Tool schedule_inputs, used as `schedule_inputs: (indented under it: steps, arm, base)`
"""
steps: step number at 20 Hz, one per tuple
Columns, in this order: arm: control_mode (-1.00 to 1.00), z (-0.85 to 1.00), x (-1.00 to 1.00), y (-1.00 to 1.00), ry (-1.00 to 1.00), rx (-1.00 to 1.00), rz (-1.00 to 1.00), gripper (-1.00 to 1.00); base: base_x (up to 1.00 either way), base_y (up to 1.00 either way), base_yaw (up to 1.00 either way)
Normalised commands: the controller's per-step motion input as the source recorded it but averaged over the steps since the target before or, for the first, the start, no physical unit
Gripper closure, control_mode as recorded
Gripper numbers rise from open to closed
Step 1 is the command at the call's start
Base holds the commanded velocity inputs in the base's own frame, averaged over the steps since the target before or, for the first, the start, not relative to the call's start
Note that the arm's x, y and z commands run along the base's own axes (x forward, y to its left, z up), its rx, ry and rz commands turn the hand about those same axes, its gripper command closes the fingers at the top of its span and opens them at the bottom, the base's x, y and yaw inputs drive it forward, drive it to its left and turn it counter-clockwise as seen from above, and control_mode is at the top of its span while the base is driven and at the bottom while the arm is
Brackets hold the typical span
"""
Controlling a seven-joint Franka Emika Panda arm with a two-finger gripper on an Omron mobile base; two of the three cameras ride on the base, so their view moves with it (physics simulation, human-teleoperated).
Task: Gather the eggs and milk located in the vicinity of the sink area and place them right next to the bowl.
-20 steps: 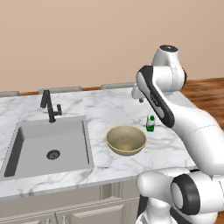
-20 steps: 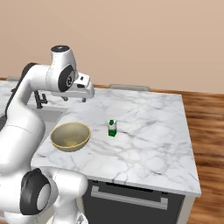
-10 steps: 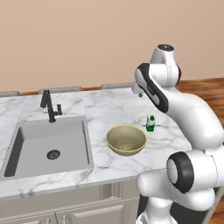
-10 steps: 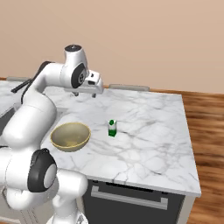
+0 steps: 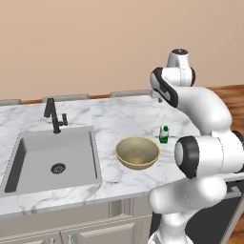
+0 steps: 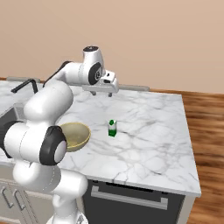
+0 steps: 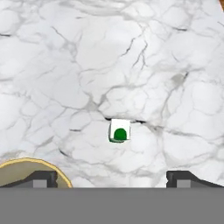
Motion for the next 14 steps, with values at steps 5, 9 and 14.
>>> schedule_inputs:
  steps: [5, 9, 14]
  arm:
    - [-1.00, -0.26, -0.06, -0.34, 0.02, -0.01, -0.21, -1.00]
    - [-1.00, -0.36, -0.19, -0.08, 0.00, 0.00, -0.18, -1.00]
    - [-1.00, -0.27, 0.00, 0.00, 0.00, 0.02, -0.09, -1.00]
  base:
    - [0.00, 0.00, 0.00]
    - [0.00, 0.00, 0.00]
    - [0.00, 0.00, 0.00]
